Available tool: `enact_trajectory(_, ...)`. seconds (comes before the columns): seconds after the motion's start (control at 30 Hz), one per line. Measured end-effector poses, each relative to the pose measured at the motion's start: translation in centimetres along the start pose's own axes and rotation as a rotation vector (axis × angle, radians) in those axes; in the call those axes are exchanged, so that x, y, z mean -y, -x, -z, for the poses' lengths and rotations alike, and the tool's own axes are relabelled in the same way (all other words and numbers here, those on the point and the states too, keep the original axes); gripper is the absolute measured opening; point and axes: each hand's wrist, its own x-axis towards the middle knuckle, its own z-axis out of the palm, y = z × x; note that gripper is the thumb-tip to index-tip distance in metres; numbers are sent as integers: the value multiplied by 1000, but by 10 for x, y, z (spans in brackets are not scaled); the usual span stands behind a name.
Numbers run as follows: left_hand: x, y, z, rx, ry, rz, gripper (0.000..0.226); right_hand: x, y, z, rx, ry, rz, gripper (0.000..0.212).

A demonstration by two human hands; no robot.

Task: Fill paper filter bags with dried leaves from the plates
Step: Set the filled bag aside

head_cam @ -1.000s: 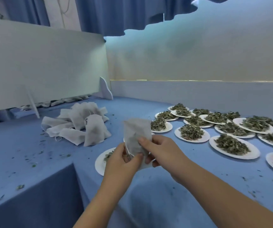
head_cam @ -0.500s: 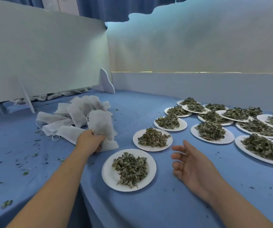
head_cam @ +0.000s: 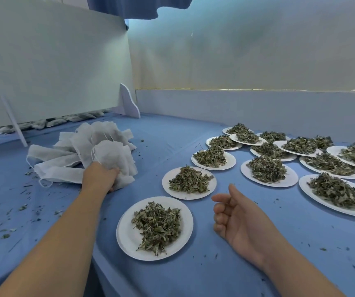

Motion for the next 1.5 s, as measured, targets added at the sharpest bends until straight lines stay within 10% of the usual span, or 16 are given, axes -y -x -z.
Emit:
enact_trajectory(0.37, -48, 99, 21, -96, -61, -410, 15, 8, 30, 3, -54, -27, 158, 30)
enact_trajectory(0.8, -171, 342, -81, 673, 94, -806, 16, 106, 178, 92, -14, 276, 343, 19)
enact_trajectory(1.0, -202, 426, -114, 951, 14, -862, 10, 135, 257, 168, -256, 400, 410, 23)
enact_trajectory(1.27, -199, 474, -132, 791, -435, -1012, 33, 123, 322, 258, -859, 1082, 483, 22)
enact_trajectory(1.5, -201, 477, -135, 838, -426, -930, 37, 117, 333, 277, -1011, 1546, 309, 38)
